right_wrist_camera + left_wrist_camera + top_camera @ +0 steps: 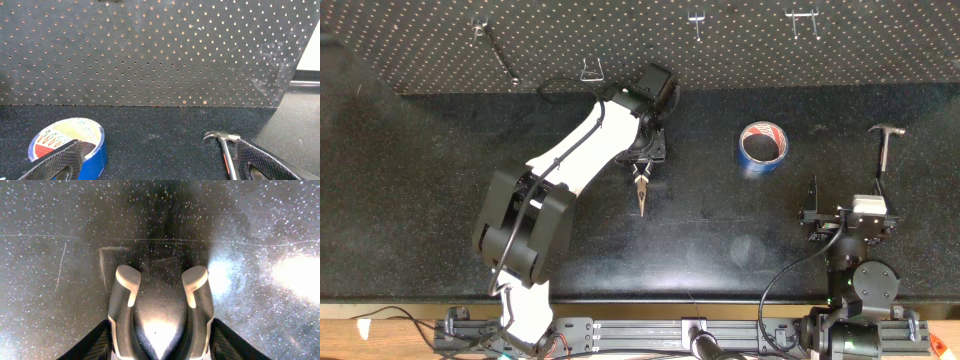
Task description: Place Tools Onto Pegboard
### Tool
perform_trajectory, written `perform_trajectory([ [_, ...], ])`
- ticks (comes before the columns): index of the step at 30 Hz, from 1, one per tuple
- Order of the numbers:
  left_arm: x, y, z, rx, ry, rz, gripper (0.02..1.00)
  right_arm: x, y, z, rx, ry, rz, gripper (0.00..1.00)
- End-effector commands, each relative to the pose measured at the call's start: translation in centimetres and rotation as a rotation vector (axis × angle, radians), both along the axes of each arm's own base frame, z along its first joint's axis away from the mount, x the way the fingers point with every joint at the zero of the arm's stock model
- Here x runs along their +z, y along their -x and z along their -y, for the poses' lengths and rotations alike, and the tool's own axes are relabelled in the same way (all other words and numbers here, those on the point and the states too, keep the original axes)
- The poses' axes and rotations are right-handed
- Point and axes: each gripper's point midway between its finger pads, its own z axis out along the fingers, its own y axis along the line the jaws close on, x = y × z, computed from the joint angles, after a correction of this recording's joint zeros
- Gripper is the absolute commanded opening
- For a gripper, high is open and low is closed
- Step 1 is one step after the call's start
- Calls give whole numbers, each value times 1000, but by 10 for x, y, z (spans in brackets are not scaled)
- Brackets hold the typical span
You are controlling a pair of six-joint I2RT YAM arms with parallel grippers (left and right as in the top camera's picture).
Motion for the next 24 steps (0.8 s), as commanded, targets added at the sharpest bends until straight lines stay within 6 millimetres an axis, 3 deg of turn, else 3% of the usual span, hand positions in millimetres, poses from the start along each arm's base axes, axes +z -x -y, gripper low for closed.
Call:
perform_trajectory([
  [1, -4, -2, 2, 14, -7, -6, 75, -1, 0, -1, 7, 10, -2, 976],
  [2, -4, -2, 2, 14, -7, -6, 29, -1, 0, -1, 7, 10, -2, 976],
  [7, 9, -2, -3, 16, -24, 19, 29, -1, 0, -1, 7, 10, -2, 976],
  [9, 29, -2, -11, 20, -48, 58, 27, -1, 0, -1, 7, 10, -2, 976],
  [11, 71, 2, -26, 31, -76, 136, 29, -1, 0, -1, 7, 10, -2, 976],
  [12, 83, 3, -31, 35, -82, 166, 29, -1, 0, -1, 7, 10, -2, 976],
  [15, 119, 23, -47, 47, -64, 261, 29, -1, 0, -1, 7, 10, -2, 976],
  [17, 128, 44, -64, 61, -62, 296, 29, -1, 0, -1, 7, 10, -2, 976],
  [20, 126, 61, -88, 116, -14, 383, 29, -1, 0, -1, 7, 10, -2, 976],
  [22, 127, 49, -99, 135, 37, 517, 27, -1, 0, -1, 7, 9, -2, 976],
  [24, 146, 10, -98, 83, 49, 673, 27, -1, 0, -1, 7, 10, -2, 976],
])
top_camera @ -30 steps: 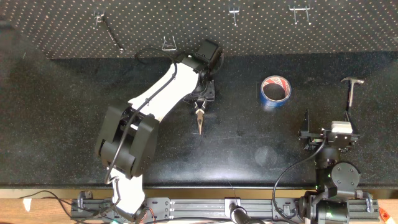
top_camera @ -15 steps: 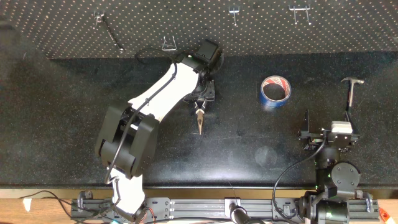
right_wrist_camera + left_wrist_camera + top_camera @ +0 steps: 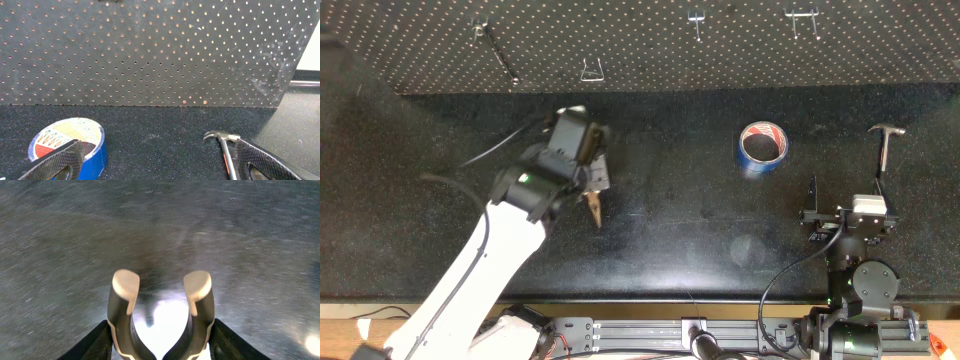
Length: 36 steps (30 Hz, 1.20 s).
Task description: Place Tools Onto Pegboard
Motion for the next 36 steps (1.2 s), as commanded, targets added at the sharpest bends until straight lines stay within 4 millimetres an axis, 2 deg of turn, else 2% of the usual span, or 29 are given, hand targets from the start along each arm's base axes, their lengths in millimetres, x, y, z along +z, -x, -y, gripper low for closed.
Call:
perform_trajectory([
  [1, 44, -85, -7, -68, -14, 391, 27, -1, 0, -1, 6, 10, -2, 976],
  [3, 71, -125, -8, -75, -21, 574, 27, -1, 0, -1, 6, 10, -2, 976],
  [5, 102, -154, -9, -90, -40, 757, 25, -1, 0, -1, 6, 10, -2, 976],
  [9, 128, -172, -10, -97, -67, 903, 27, -1, 0, -1, 6, 10, -2, 976],
  [13, 135, -177, -8, -99, -71, 948, 27, -1, 0, -1, 6, 10, -2, 976],
  [19, 103, -188, 0, -132, -65, 887, 27, -1, 0, -1, 6, 10, -2, 976],
  [25, 82, -193, 1, -137, -72, 845, 29, -1, 0, -1, 6, 10, -2, 976],
  [28, 64, -197, 3, -148, -73, 807, 36, -1, 0, -1, 6, 10, -2, 976],
  [32, 51, -199, 5, -154, -75, 783, 191, -1, 0, -1, 6, 10, -2, 974],
  [36, 49, -200, 4, -153, -75, 783, 549, -1, 0, -1, 6, 10, -2, 976],
])
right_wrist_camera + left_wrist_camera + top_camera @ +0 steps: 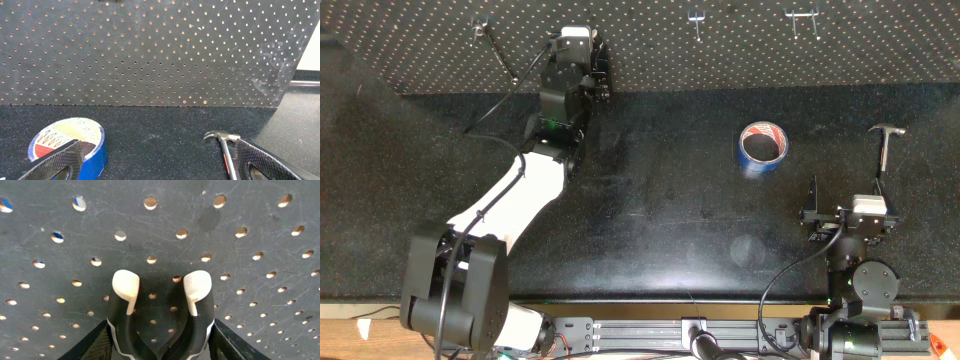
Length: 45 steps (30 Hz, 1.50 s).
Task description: Place Tools Onto Pegboard
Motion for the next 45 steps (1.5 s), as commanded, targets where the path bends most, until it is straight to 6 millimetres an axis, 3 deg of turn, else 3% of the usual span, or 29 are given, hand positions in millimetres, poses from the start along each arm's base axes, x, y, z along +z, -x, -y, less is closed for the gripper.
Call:
perform_trajectory([
  [1, 11, -5, 2, -13, 2, 35, 595, -1, 0, -1, 7, 10, -2, 976],
  [5, 12, -6, 2, -13, 3, 39, 814, -1, 0, -1, 7, 10, -2, 976],
  [7, 13, -5, 2, -13, 3, 40, 996, -1, 0, -1, 7, 10, -2, 976],
  [10, 29, 0, 4, -36, 16, 67, 996, -1, 0, -1, 7, 10, -2, 976],
  [16, 72, 15, -9, -18, 30, 128, 996, -1, 0, -1, 7, 10, -2, 976],
  [19, 80, 21, -14, -12, 30, 130, 996, -1, 0, -1, 7, 10, -2, 976],
  [24, 60, 56, -20, -20, -2, -26, 996, -1, 0, -1, 7, 10, -2, 976],
  [27, 38, 91, -33, -12, 6, -23, 996, -1, 0, -1, 7, 9, -2, 976],
  [31, 20, 154, -81, 122, 195, 158, 996, -1, 0, -1, 7, 10, -2, 976],
  [34, 27, 185, -108, 192, 212, 255, 996, -1, 0, -1, 7, 10, -3, 976],
  [45, 10, 225, -116, 203, 103, 194, 996, -1, 0, -1, 7, 10, -2, 976],
])
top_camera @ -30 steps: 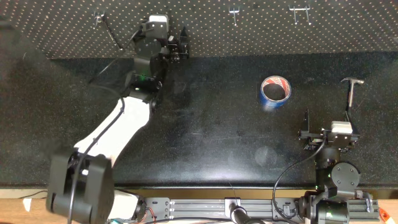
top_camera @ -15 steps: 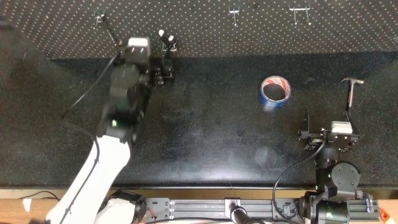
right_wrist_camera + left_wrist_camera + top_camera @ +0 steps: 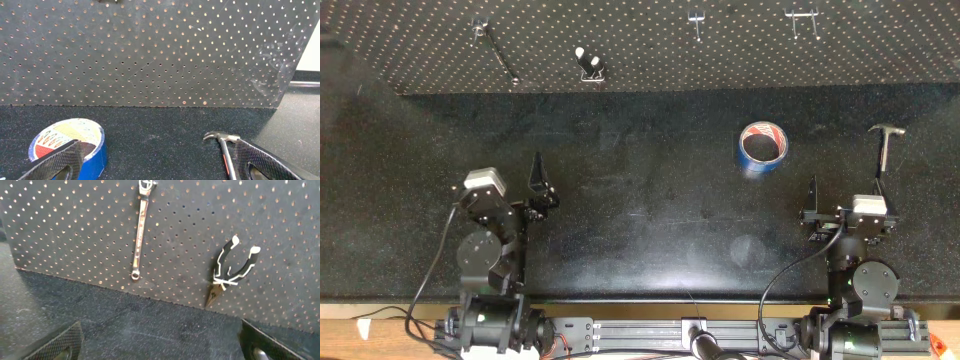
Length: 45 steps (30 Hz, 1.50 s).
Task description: Place Tools Onto Pegboard
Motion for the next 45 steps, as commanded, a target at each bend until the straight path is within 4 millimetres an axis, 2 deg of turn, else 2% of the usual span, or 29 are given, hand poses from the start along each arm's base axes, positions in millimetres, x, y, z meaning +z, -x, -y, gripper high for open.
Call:
perform_trajectory([
  [1, -2, 10, -3, 4, -38, 40, 996, -1, 0, -1, 7, 10, -2, 976],
  [3, -9, 14, -2, 3, -12, 63, 996, -1, 0, -1, 7, 10, -3, 976],
  [5, -1, 16, -2, 5, -6, 132, 996, -2, 0, -1, 7, 10, -3, 974],
  [9, -6, 20, -2, 3, -6, 166, 996, -1, 0, -1, 7, 10, -3, 976],
  [12, -14, 22, 9, -65, -68, 149, 996, -1, 0, -1, 7, 10, -3, 976],
  [16, -34, 27, 10, -75, -66, 71, 996, -1, 0, -1, 7, 10, -2, 974],
  [22, -36, 27, 15, -109, -62, 66, 996, -1, 0, -1, 7, 10, -2, 976],
  [45, -36, 27, 15, -109, -62, 65, 996, -2, 0, 2, -10, 9, -3, 976],
])
